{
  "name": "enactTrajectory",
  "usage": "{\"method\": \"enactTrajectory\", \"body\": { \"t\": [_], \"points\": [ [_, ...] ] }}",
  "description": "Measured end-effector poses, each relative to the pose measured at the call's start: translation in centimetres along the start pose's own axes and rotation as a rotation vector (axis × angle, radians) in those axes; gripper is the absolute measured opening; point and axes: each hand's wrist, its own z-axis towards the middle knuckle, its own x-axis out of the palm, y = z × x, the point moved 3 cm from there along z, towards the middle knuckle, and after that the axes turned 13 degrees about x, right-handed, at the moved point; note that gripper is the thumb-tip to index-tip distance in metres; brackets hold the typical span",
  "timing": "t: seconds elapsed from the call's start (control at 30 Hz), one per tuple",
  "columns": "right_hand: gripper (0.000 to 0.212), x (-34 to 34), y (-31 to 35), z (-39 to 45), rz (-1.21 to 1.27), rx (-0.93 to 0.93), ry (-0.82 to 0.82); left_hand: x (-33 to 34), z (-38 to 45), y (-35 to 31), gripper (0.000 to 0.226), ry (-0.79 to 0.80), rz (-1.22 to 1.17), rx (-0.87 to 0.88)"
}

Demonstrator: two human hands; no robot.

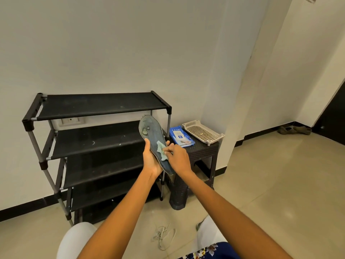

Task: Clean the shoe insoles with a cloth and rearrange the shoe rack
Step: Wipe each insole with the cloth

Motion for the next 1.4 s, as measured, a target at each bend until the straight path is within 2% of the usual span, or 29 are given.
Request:
{"method": "enactTrajectory", "body": {
  "t": [0.1,0.17,0.27,0.33,0.47,0.53,0.6,0.67,0.73,0.83,0.97,1.03,1.13,1.2,1.3,1.37,1.4],
  "points": [
    [0.023,0.5,0.3,0.1,-0.046,0.0,-0.104,0.2,-1.4,2.0,0.052,0.014,-0.025,-0.017],
    [0.021,1.2,0.8,-0.8,-0.095,-0.116,-0.137,-0.5,-1.6,2.8,0.051,-0.02,-0.073,0.003],
    [0.017,1.6,0.5,-2.6,-0.182,-0.352,0.007,-2.3,-0.5,1.7,0.063,-0.084,-0.121,0.05],
    [0.018,1.0,-0.8,-2.1,-0.327,-0.417,0.041,-2.7,-0.1,1.3,0.069,-0.065,-0.078,-0.017],
    [0.021,-0.3,-1.4,0.3,-0.304,-0.191,-0.166,-1.4,-0.5,2.4,0.069,-0.027,0.028,-0.061],
    [0.019,0.4,-0.7,-0.3,-0.224,-0.247,-0.148,-1.2,-0.1,2.2,0.071,-0.048,0.013,-0.061],
    [0.016,1.0,-0.9,-1.5,-0.163,-0.347,-0.033,-1.8,0.4,1.4,0.073,-0.052,-0.042,-0.079],
    [0.016,0.9,-1.7,-2.0,-0.22,-0.456,0.008,-2.4,0.6,1.2,0.074,-0.038,-0.061,-0.103],
    [0.017,0.3,-2.0,-1.1,-0.299,-0.45,-0.078,-2.3,0.1,1.9,0.073,-0.029,-0.027,-0.134],
    [0.02,0.2,-1.3,-0.7,-0.273,-0.311,-0.176,-2.1,-0.3,2.8,0.074,-0.06,-0.033,-0.132],
    [0.016,1.3,-1.2,-2.8,-0.208,-0.472,-0.002,-2.6,0.4,1.6,0.083,-0.069,-0.097,-0.118],
    [0.015,0.5,-1.7,-2.0,-0.301,-0.511,-0.071,-2.4,0.3,1.6,0.079,-0.036,-0.067,-0.107],
    [0.015,0.2,-1.5,-0.7,-0.351,-0.391,-0.207,-2.1,0.3,2.4,0.073,-0.015,-0.027,-0.097],
    [0.014,1.4,-0.9,-1.3,-0.353,-0.44,-0.147,-2.6,0.5,2.2,0.075,-0.051,-0.06,-0.082],
    [0.015,2.4,-1.4,-2.4,-0.342,-0.537,0.055,-3.9,0.8,1.6,0.082,-0.067,-0.065,-0.111],
    [0.013,1.3,-2.0,-1.5,-0.212,-0.405,0.061,-4.2,0.7,1.4,0.076,-0.045,-0.033,-0.1],
    [0.01,0.6,-2.1,-1.0,-0.078,-0.271,0.024,-3.8,0.4,1.2,0.072,-0.023,-0.006,-0.084]
  ]
}}
